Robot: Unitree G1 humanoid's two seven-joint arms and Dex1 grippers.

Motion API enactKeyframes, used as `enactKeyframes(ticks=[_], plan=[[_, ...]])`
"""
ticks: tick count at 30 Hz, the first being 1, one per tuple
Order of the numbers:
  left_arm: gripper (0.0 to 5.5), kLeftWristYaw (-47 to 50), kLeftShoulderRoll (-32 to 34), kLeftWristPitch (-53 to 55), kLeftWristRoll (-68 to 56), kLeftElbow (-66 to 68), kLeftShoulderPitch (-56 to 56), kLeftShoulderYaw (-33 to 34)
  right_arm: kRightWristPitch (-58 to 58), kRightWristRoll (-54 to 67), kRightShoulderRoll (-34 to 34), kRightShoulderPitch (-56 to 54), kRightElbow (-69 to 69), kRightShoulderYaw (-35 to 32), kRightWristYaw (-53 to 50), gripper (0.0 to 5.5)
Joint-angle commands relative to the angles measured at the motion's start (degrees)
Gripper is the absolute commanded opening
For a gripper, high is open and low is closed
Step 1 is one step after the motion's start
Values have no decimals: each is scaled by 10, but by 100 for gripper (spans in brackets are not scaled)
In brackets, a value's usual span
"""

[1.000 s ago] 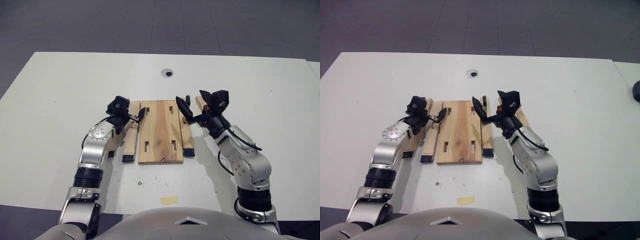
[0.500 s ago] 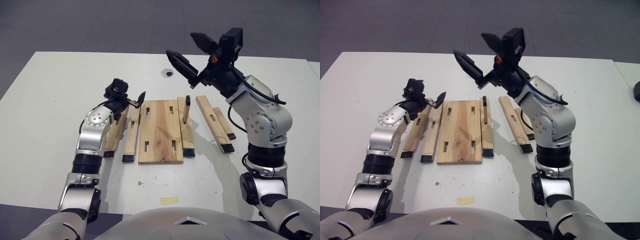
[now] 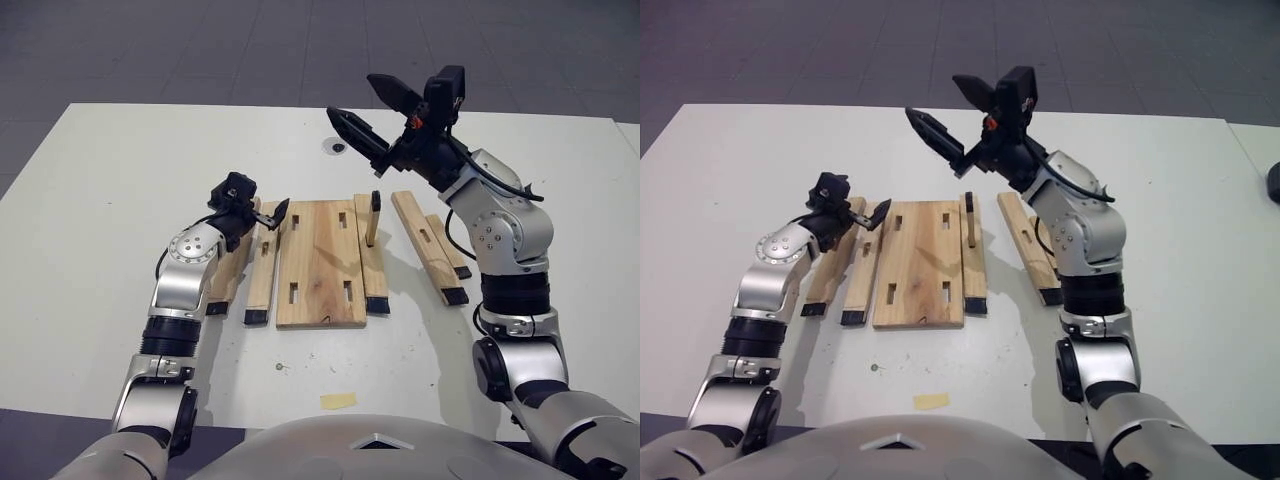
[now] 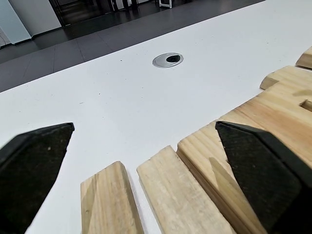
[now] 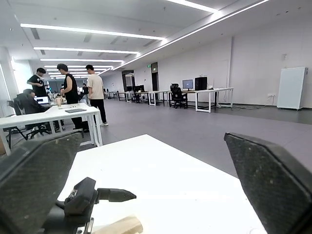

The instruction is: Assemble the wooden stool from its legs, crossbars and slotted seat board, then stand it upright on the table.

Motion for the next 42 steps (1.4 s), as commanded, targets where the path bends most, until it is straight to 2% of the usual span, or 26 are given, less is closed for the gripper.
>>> enactKeyframes(ticks=[1,6,13,18,23,36,42], plan=[[540,8,-6,2,1,-2,18,1,9,16,59,-1,-54,8,-58,539],[540,-5,0,0,5,7,10,-5,-10,-10,89,17,-42,47,-63,539],[540,-2,0,-3,7,10,9,-2,-4,-44,73,48,-53,71,-64,539],[540,5,-1,-2,7,-4,32,0,5,-61,51,83,-99,75,-72,539],[540,12,-8,3,5,-17,40,-3,-23,-95,36,95,-72,81,-65,539],[540,12,-7,5,6,-19,29,-5,-23,-81,36,22,-72,26,-90,539],[540,15,-9,3,8,-8,40,-6,-25,-104,29,90,-3,77,-46,539]])
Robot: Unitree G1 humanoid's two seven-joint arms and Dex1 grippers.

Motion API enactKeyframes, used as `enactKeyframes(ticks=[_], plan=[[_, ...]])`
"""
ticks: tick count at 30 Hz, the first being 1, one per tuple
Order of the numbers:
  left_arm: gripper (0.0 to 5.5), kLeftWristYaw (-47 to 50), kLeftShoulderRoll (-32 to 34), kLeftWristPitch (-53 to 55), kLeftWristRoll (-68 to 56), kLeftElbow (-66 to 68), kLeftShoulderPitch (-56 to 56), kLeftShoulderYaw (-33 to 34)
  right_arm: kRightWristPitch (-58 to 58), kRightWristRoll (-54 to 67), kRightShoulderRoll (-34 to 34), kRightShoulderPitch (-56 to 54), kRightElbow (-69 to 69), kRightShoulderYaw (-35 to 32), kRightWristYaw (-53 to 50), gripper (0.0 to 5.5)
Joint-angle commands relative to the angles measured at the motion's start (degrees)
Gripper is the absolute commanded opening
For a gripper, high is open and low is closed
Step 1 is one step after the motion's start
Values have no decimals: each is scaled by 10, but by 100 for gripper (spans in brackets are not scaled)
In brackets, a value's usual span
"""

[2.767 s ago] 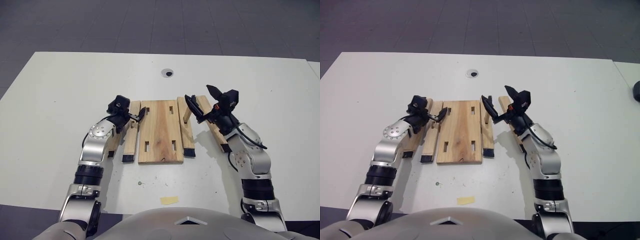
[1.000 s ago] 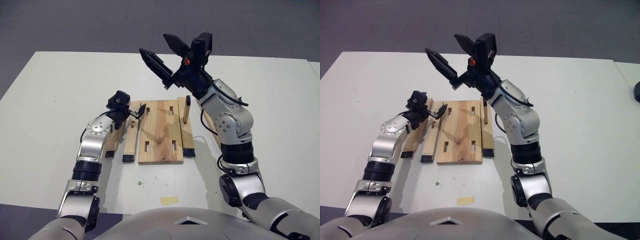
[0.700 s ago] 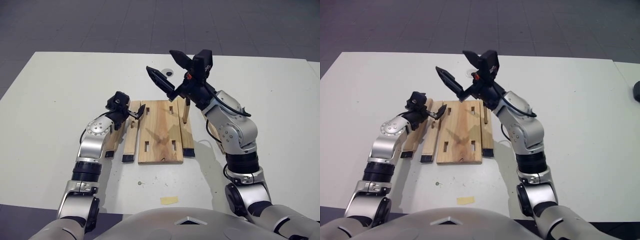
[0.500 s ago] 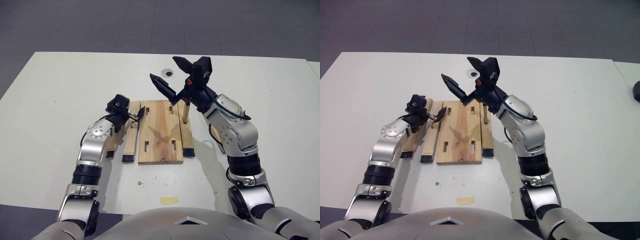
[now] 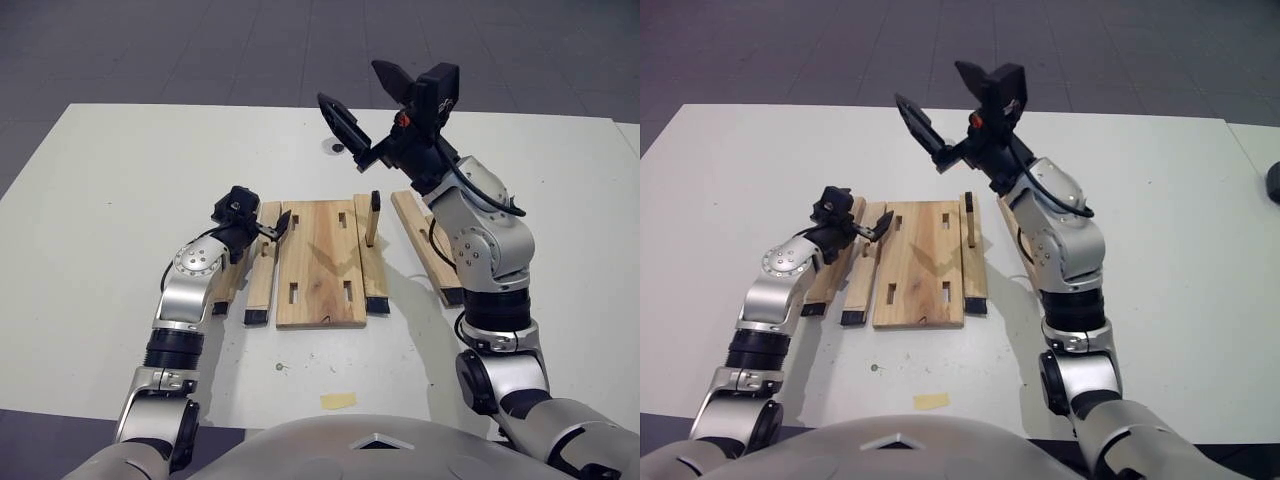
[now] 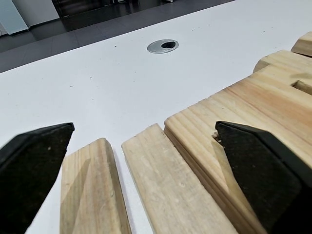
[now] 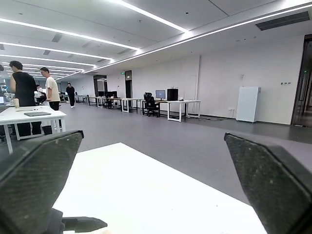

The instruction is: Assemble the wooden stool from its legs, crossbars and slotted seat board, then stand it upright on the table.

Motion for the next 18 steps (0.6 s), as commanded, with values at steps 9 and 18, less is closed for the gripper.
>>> enactKeyframes(ticks=[9,18], plan=[[540,1,8,6,6,17,10,0,6,-76,-72,77,112,80,81,539],[540,-10,3,11,-1,3,8,-7,-13,-18,-55,20,14,-30,15,539]])
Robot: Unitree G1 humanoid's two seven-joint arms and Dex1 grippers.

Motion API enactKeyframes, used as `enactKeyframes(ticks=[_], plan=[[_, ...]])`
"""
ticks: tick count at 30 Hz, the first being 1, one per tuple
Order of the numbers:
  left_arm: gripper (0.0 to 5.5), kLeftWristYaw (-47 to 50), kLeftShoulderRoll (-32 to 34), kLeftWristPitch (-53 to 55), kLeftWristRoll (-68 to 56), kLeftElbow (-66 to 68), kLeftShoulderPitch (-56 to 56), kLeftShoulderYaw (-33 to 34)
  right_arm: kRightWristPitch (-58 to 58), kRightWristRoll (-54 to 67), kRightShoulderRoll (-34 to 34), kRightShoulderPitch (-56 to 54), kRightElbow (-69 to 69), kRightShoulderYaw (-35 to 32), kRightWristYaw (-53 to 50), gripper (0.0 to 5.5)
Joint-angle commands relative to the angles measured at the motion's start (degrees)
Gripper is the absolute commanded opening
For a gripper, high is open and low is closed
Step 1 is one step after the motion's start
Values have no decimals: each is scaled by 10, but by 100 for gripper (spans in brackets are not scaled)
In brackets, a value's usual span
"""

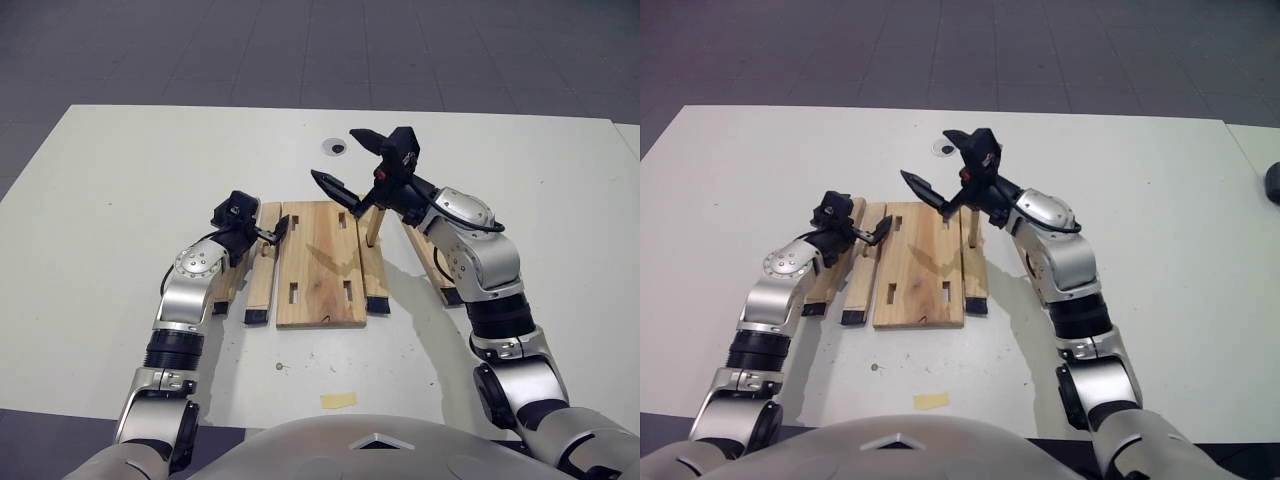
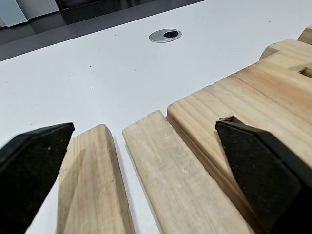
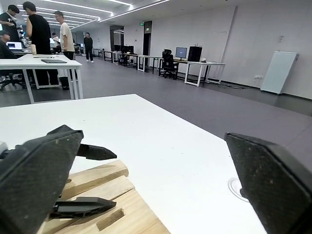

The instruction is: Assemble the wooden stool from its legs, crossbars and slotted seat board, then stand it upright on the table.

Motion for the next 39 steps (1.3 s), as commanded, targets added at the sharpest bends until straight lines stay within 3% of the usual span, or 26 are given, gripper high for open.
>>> enactKeyframes(ticks=[1,4,8,12,18,33,39], plan=[[540,-14,3,16,-3,-22,9,-8,13,37,-11,-20,-67,-85,-45,539],[540,-19,5,28,-8,-50,30,-7,54,75,-23,-20,-155,-128,-78,539],[540,-18,15,49,-13,-96,69,4,156,145,-34,73,-305,-157,-135,539],[540,-23,38,69,-14,-131,106,22,222,162,-13,265,-412,-104,-197,539],[540,-31,66,84,-15,-146,167,41,222,88,-25,421,-417,-13,-234,539],[540,-22,68,65,-3,-110,167,18,240,-49,-47,448,-316,55,-266,539],[540,-13,63,66,-9,-116,170,14,240,-86,-57,450,-306,16,-288,539]])
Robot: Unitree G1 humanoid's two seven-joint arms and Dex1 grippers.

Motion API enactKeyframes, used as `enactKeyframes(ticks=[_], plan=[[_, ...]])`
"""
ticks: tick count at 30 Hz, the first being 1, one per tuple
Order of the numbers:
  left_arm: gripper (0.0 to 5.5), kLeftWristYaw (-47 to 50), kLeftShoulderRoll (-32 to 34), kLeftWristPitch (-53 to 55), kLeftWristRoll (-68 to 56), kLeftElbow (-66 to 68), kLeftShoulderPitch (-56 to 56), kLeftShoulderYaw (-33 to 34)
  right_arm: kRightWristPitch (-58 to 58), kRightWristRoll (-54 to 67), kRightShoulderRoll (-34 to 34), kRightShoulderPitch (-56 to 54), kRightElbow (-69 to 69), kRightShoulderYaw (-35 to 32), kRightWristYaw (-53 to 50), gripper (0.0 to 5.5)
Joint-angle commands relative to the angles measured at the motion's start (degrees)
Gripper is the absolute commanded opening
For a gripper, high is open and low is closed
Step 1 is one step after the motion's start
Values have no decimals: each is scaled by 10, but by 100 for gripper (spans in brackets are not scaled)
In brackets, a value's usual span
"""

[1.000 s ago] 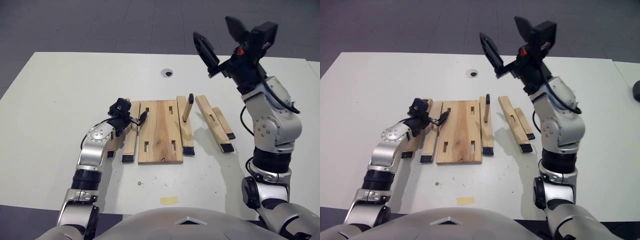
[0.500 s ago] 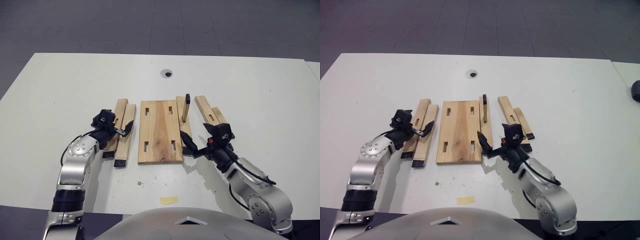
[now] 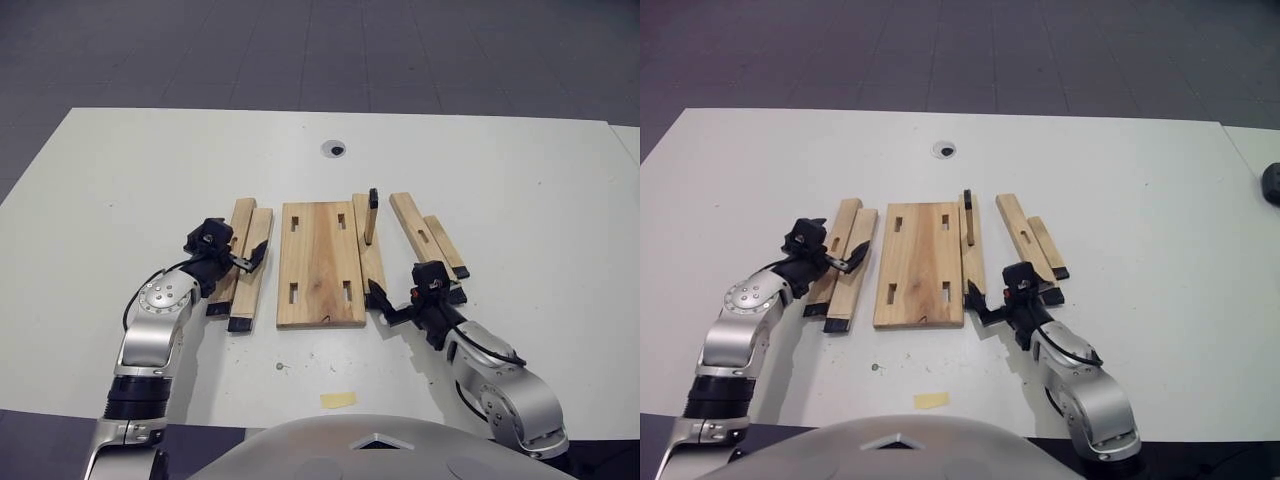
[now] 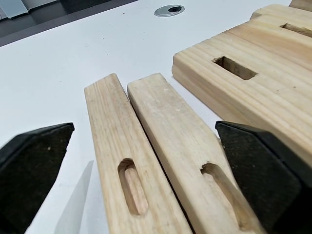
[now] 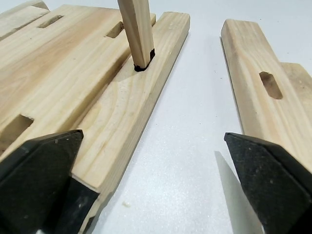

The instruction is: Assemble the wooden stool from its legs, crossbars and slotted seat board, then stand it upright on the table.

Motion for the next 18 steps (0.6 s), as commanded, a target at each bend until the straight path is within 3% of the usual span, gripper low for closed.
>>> enactKeyframes(ticks=[1,18], plan=[[540,5,0,27,13,19,26,-11,25,-33,-15,12,23,-32,-19,539],[540,10,-22,16,-57,-18,-22,44,35,-22,23,-49,-10,-25,3,539]])
